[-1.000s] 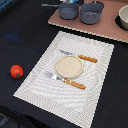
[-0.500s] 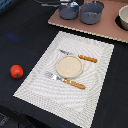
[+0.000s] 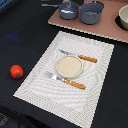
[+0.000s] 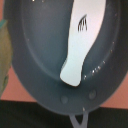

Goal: Place the pan onto the stove and place the fish and sausage into the pan.

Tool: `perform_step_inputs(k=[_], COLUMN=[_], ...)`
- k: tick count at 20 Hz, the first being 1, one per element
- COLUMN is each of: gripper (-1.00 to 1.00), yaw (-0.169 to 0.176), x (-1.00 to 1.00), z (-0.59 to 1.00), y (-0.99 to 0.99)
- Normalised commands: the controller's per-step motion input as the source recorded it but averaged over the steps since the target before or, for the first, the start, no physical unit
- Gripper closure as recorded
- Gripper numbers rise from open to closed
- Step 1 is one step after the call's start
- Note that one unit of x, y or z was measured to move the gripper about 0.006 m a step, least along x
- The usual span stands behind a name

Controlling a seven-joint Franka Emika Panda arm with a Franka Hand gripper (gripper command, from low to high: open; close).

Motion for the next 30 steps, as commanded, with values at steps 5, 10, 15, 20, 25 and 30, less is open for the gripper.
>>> perform_step_inputs(k=[5, 10, 15, 20, 25, 30], gripper=[-1.0, -1.0, -1.0, -1.0, -1.0, -1.0], yaw=[-0.034, 0.0, 0.0, 0.0, -0.01, -0.026], x=[0.12, 0.21, 0.16, 0.07, -0.01, -0.04], z=[0.18, 0.01, 0.0, 0.0, -0.02, -0.03], y=[-0.89, -1.0, -1.0, -1.0, -0.97, -0.93])
